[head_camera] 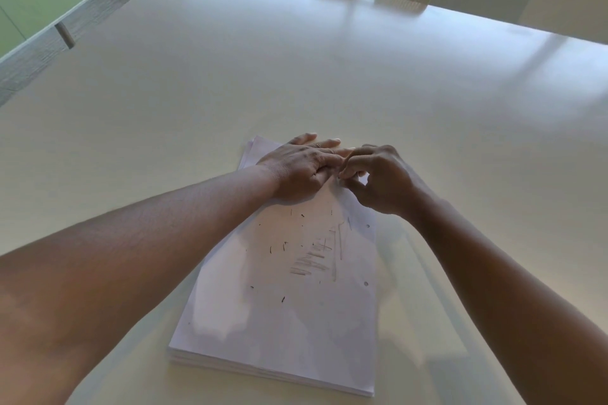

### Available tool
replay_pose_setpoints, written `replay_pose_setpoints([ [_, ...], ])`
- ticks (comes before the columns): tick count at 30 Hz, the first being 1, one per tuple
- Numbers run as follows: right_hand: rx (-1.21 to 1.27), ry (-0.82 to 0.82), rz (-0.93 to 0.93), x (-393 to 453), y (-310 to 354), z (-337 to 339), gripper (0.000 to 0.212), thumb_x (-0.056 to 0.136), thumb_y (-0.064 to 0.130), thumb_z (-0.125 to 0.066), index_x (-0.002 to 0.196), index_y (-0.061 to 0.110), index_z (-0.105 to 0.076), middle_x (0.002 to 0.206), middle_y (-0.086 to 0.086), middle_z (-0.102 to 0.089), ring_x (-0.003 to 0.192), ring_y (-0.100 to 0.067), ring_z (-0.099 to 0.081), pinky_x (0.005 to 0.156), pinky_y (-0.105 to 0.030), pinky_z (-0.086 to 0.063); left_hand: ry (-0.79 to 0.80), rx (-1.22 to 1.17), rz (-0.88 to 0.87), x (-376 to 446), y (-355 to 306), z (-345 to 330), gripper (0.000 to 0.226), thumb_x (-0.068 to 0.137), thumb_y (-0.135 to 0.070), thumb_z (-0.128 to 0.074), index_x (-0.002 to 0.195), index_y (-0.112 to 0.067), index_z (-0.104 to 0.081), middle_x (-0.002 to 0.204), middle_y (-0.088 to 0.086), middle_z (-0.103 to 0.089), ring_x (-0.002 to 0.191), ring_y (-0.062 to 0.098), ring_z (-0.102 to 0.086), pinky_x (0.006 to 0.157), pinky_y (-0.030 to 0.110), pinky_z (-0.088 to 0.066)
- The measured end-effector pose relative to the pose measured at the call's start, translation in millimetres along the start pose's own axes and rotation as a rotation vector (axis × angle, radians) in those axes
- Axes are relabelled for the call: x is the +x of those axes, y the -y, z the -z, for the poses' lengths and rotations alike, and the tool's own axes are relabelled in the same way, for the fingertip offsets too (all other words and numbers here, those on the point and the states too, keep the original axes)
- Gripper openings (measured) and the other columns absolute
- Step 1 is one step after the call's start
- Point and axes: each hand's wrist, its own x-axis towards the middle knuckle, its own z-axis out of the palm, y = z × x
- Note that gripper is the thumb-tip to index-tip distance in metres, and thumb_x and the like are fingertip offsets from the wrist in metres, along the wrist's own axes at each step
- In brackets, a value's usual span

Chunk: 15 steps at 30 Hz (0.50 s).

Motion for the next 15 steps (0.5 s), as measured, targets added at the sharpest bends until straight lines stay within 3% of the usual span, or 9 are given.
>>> replay_pose_setpoints([
  [3, 0.031, 0.015, 0.004, -3, 2, 2, 0.013, 0.073, -0.003, -0.079, 0.072, 0.009, -0.075, 0.076, -0.001, -0.072, 0.067, -0.018, -0.065, 0.064, -0.026, -0.053, 0.005, 0.009, 0.007, 1, 1, -1, 0.046, 0.110, -0.030, -0.026, 0.150, -0.040, -0.047, 0.165, -0.021, -0.026, 0.155, -0.002, -0.009, 0.129, 0.036, -0.002],
  [10, 0.084, 0.380, 0.012, -17, 12, 28, 0.008, 0.077, 0.008, -0.080, 0.076, 0.016, -0.078, 0.077, 0.007, -0.072, 0.068, -0.008, -0.065, 0.067, -0.028, -0.054, 0.006, 0.002, 0.017, 1, 0, 0, 0.049, 0.110, -0.028, -0.028, 0.150, -0.051, -0.044, 0.164, -0.026, -0.026, 0.154, -0.003, -0.012, 0.128, 0.034, -0.001],
  [15, 0.082, 0.179, -0.037, -17, 10, 19, 0.007, 0.076, 0.006, -0.081, 0.074, 0.011, -0.077, 0.074, 0.003, -0.072, 0.063, -0.011, -0.064, 0.064, -0.030, -0.055, 0.014, 0.008, 0.010, 1, 0, 1, 0.048, 0.110, -0.027, -0.028, 0.150, -0.049, -0.043, 0.164, -0.025, -0.026, 0.155, -0.002, -0.012, 0.128, 0.035, -0.001],
])
